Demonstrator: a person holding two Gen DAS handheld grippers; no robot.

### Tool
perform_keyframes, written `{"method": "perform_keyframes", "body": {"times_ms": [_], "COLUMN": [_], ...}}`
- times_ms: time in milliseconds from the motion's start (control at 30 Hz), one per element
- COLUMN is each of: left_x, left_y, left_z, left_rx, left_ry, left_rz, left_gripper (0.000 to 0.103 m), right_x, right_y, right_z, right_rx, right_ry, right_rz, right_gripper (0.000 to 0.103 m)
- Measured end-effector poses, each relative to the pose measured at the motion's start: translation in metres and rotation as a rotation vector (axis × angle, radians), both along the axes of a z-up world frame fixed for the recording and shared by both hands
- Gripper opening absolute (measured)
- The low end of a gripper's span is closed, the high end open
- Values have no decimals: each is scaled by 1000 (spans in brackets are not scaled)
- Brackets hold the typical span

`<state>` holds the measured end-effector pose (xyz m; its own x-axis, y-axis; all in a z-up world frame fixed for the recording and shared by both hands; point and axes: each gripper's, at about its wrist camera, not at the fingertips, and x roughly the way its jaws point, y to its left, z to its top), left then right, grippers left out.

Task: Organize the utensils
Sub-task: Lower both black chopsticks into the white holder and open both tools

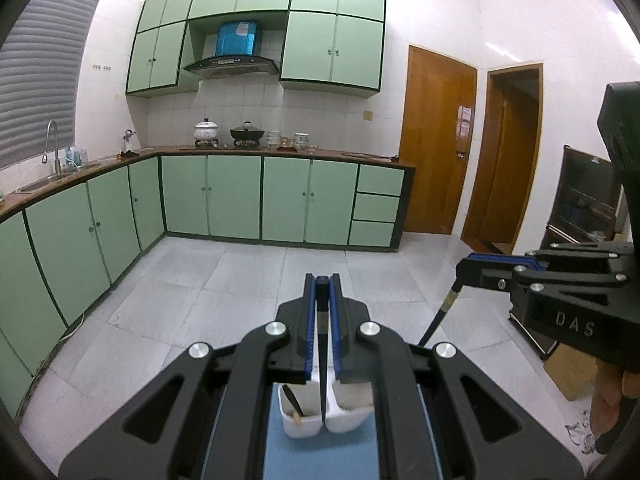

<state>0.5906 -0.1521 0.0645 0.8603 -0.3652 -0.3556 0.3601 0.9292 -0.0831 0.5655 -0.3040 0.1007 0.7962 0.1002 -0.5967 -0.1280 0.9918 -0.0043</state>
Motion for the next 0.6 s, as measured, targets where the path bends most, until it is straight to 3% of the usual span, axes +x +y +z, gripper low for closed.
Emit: {"method": "perform_keyframes", "body": {"times_ms": [200, 367, 467, 600], "left_x": [36, 55, 56, 47], "left_y": [-11, -9, -9, -2], "left_z": [-33, -77, -89, -82], "left_rx": [29, 47, 68, 77], "left_ry": [3, 69, 88, 71], "left_rz": [19, 20, 16, 16], "left_gripper": [6, 6, 6, 7], "right_x": [43, 61, 61, 54], "right_y": [-19, -33, -36, -41], "right_z": [-48, -97, -107, -104], "right_rx": [35, 57, 71, 82], "right_ry": [58, 117, 126, 113], "right_rz": [-21, -34, -37, -48], "right_gripper": [6, 6, 6, 8]}}
